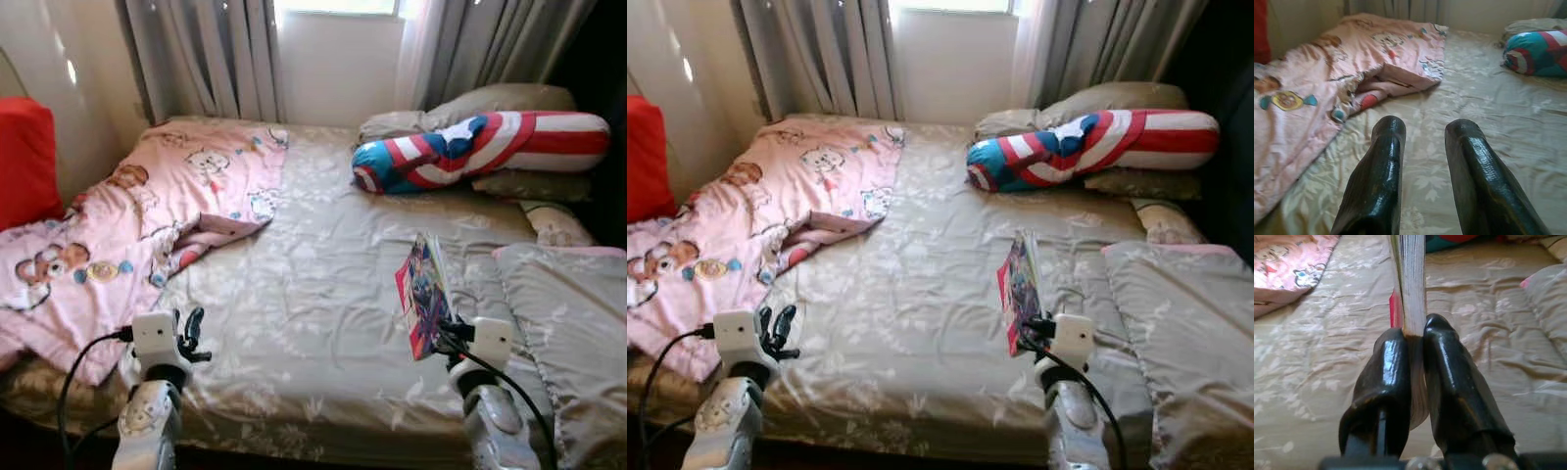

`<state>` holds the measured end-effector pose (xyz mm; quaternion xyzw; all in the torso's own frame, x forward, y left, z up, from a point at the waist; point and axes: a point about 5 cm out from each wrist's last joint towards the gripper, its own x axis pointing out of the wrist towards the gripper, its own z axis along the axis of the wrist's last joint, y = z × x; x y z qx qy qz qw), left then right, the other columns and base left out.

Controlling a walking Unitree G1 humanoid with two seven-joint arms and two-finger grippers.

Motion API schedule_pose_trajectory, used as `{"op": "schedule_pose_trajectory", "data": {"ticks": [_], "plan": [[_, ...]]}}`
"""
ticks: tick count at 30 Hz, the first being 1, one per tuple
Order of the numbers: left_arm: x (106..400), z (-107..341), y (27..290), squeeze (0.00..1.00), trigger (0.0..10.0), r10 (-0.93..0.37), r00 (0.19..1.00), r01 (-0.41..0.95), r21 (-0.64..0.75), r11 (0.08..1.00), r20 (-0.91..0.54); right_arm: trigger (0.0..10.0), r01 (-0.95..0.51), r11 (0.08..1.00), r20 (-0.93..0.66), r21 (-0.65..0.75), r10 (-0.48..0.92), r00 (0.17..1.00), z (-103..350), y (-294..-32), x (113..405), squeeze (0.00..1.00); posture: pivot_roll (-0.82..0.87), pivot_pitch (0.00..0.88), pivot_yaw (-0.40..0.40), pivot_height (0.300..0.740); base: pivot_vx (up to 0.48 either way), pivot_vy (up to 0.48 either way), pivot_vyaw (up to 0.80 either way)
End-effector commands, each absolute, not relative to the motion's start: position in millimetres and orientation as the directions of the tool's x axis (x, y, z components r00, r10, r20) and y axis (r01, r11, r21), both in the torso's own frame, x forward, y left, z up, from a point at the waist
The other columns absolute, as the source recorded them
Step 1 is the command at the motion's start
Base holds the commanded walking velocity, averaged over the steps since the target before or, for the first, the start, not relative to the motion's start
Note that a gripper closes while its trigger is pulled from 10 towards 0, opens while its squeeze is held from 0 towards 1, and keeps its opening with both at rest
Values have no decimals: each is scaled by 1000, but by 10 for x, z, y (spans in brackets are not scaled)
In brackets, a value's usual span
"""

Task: Clean up the room

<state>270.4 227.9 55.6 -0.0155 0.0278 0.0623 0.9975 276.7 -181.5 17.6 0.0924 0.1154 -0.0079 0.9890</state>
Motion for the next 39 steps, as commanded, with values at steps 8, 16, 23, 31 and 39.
{"op": "schedule_pose_trajectory", "data": {"ticks": [8,16,23,31,39], "plan": [[2736,561,2227,0,10000,101,993,-103,-34,994,-60,10000,53,984,-188,168,-21,982,261,-1910,2804,0,51,0,-32,740,0,0,0],[2733,558,2220,0,10000,97,993,-98,-26,995,-61,10000,51,985,-189,166,-19,982,261,-1908,2810,0,49,0,-32,740,0,-113,0],[2732,558,2209,0,10000,90,994,-92,-22,996,-59,10000,47,985,-188,165,-16,982,265,-1908,2814,0,47,0,-31,740,0,-298,0],[2737,575,2224,0,10000,90,995,-92,-40,995,-49,10000,51,986,-191,159,-19,981,266,-1925,2819,0,48,0,-34,740,0,0,0],[2724,563,2208,0,10000,83,995,-86,-50,995,-57,10000,58,985,-194,161,-26,981,262,-1925,2818,0,51,0,-40,740,0,0,0]]}}
